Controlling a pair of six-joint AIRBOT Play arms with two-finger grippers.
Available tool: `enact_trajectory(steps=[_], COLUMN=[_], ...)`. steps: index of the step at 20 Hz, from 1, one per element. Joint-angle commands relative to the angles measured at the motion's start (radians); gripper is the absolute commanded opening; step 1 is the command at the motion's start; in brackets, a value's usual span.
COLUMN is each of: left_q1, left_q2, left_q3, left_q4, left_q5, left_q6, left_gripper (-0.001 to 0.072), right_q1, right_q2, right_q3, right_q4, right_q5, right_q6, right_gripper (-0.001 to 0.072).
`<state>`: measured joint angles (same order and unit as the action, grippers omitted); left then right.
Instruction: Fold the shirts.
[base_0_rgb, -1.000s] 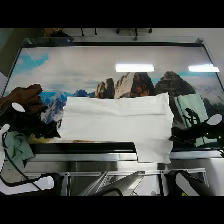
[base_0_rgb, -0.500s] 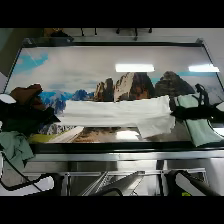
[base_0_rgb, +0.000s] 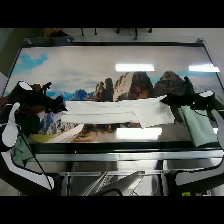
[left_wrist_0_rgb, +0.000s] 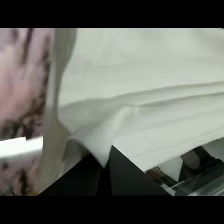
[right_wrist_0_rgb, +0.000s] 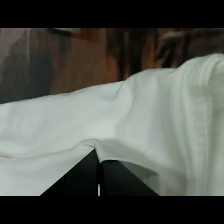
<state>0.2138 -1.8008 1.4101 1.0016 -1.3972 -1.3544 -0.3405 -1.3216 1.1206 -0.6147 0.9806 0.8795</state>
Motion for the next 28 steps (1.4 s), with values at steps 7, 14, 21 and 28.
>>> enact_trajectory(steps=[7, 14, 21, 28], left_q1=[0.005, 0.005, 0.042, 0.092], left_q2=[-0.096, -0.071, 0.047, 0.145], left_q3=[0.054, 0.054, 0.054, 0.054], left_q4=[0.000, 0.001, 0.000, -0.003], left_q5=[-0.017, -0.024, 0.034, 0.064], left_q6=[-0.008, -0.006, 0.011, 0.011], left_gripper=[0.0015, 0.0018, 0.0683, 0.0684], right_q1=[-0.008, -0.014, -0.011, -0.009], right_q2=[-0.067, -0.054, -0.028, -0.031], right_q3=[0.085, 0.088, 0.088, 0.088], right_q4=[-0.063, -0.156, -0.158, 0.082], right_q5=[0.061, 0.214, 0.201, 0.039], right_q6=[-0.052, -0.026, -0.027, -0.078], right_gripper=[0.0285, 0.0283, 0.0023, 0.0022])
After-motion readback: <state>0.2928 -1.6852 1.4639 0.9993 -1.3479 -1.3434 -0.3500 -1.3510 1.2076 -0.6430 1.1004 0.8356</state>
